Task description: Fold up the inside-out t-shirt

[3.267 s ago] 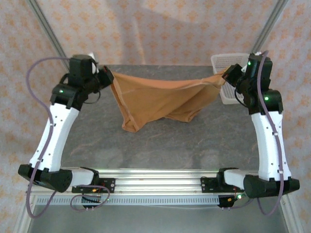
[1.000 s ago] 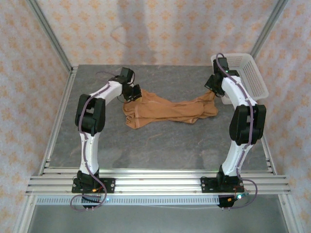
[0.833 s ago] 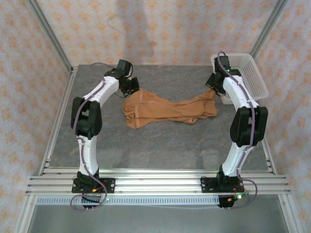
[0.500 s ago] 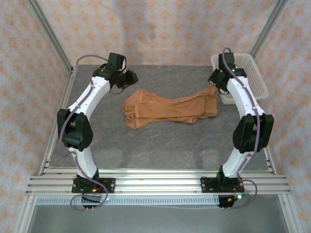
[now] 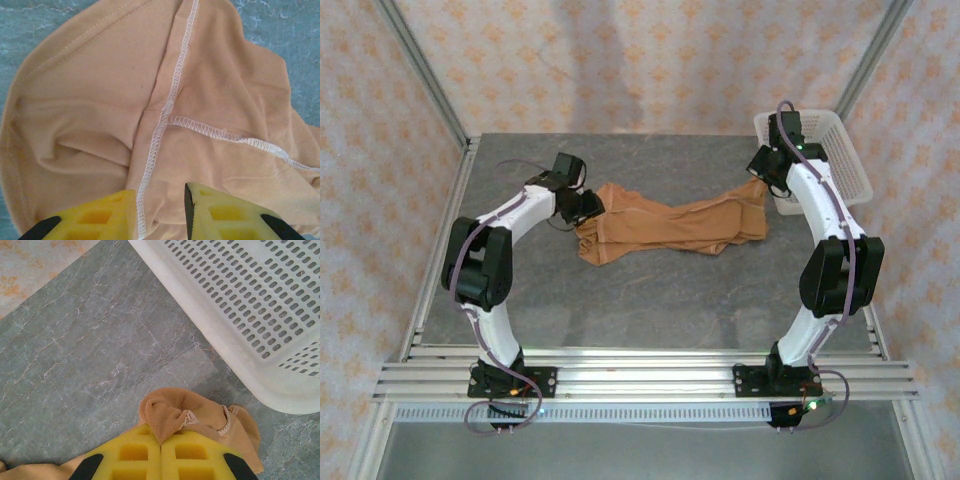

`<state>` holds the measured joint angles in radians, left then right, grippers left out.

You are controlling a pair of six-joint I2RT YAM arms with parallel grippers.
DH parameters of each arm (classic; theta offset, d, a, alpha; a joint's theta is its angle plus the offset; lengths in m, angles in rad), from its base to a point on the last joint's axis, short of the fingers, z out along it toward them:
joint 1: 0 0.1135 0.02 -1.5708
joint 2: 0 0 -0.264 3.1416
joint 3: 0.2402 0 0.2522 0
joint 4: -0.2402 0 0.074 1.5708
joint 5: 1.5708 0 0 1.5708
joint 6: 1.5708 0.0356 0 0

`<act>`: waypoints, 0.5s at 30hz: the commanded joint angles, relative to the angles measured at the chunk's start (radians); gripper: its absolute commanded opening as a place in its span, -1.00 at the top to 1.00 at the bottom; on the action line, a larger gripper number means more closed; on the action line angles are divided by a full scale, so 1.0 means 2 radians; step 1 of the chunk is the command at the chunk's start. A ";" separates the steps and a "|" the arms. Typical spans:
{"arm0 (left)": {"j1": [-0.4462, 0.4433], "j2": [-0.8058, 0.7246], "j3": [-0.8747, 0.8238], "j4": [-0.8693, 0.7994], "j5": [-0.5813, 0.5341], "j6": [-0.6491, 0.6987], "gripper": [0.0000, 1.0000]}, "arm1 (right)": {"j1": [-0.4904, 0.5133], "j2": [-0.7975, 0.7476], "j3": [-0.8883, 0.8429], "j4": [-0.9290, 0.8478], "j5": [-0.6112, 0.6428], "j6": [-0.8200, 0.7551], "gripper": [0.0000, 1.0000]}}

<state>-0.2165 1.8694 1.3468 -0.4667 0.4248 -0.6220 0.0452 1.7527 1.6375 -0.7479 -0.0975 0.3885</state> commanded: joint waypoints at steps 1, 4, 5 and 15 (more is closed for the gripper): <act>-0.002 0.028 -0.004 0.033 0.015 -0.013 0.37 | 0.003 -0.005 -0.004 -0.006 0.005 -0.001 1.00; -0.004 0.043 -0.003 0.047 0.023 -0.021 0.39 | 0.004 -0.005 -0.003 -0.007 0.008 -0.002 1.00; -0.003 0.048 -0.002 0.048 0.023 -0.022 0.39 | 0.003 -0.005 -0.002 -0.008 0.010 -0.003 1.00; -0.003 0.060 -0.007 0.040 0.003 -0.013 0.10 | 0.003 0.002 0.010 -0.010 0.011 -0.004 1.00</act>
<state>-0.2165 1.9854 1.3449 -0.3950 0.4557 -0.6548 0.0460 1.7527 1.6375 -0.7483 -0.0967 0.3882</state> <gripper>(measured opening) 0.448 0.041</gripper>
